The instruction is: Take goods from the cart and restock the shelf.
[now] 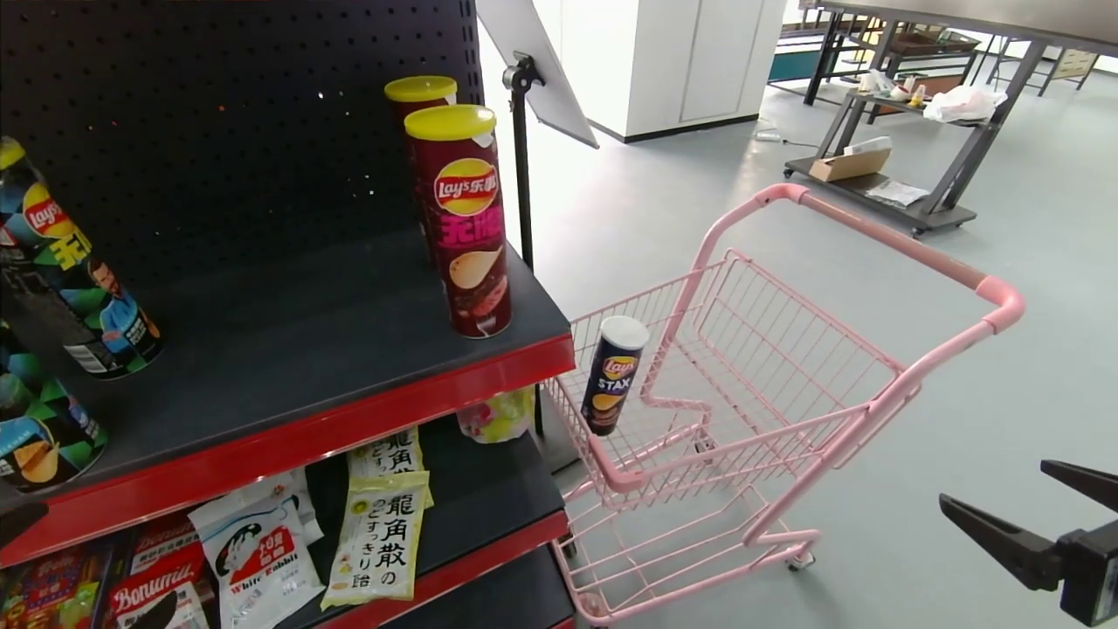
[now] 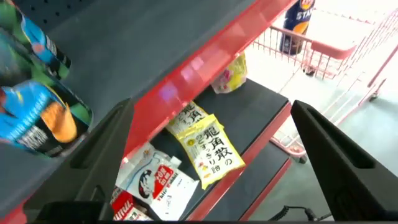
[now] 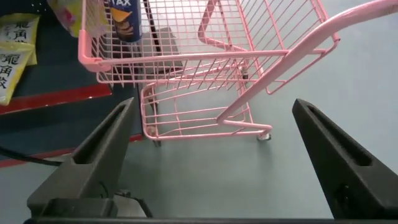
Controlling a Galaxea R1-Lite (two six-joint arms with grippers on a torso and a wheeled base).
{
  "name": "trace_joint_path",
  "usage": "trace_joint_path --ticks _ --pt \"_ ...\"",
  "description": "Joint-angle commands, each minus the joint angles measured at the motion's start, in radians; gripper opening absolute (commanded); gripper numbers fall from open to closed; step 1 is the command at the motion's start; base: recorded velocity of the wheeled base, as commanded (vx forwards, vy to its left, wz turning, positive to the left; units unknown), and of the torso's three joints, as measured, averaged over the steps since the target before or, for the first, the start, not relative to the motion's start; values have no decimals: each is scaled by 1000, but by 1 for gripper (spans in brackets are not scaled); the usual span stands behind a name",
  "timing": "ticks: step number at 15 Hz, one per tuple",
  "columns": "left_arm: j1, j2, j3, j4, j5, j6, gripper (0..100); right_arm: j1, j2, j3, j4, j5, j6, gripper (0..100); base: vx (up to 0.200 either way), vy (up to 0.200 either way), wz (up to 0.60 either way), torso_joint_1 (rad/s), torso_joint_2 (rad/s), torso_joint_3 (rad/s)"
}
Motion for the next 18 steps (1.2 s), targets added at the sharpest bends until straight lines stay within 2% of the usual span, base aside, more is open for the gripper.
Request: trace_joint_path --ticks 1,5,7,10,11,12,13,14,16,17,18 --pt "0 -5 2 -1 1 0 100 0 50 0 -1 0 -1 100 0 0 0 -207 535 320" --pt "1 -36 20 1 5 0 100 -10 144 -9 -4 0 -4 100 0 0 0 -186 503 311" --pt "0 -89 57 -1 5 0 100 -35 242 -92 -7 -2 -8 100 0 0 0 -54 156 98" --pt "4 -143 86 -1 27 -11 100 5 414 -170 -118 3 20 100 0 0 0 -11 20 17" --pt "4 -164 83 -1 36 -29 100 56 495 -183 -227 15 45 100 0 0 0 0 0 0" --pt "4 -184 86 -1 38 -49 100 72 532 -192 -277 41 57 100 0 0 0 0 0 0" --pt "4 -253 106 10 42 -82 100 82 633 -218 -363 107 57 100 0 0 0 0 0 0" --pt "7 -306 108 53 55 -86 100 85 711 -249 -414 115 49 100 0 0 0 0 0 0" --pt "12 -416 88 188 119 -106 100 118 823 -331 -495 112 52 100 0 0 0 0 0 0" --pt "12 -454 68 259 148 -132 100 143 883 -384 -495 115 55 100 0 0 0 0 0 0" --pt "12 -453 60 260 162 -141 100 151 914 -405 -498 116 57 100 0 0 0 0 0 0"
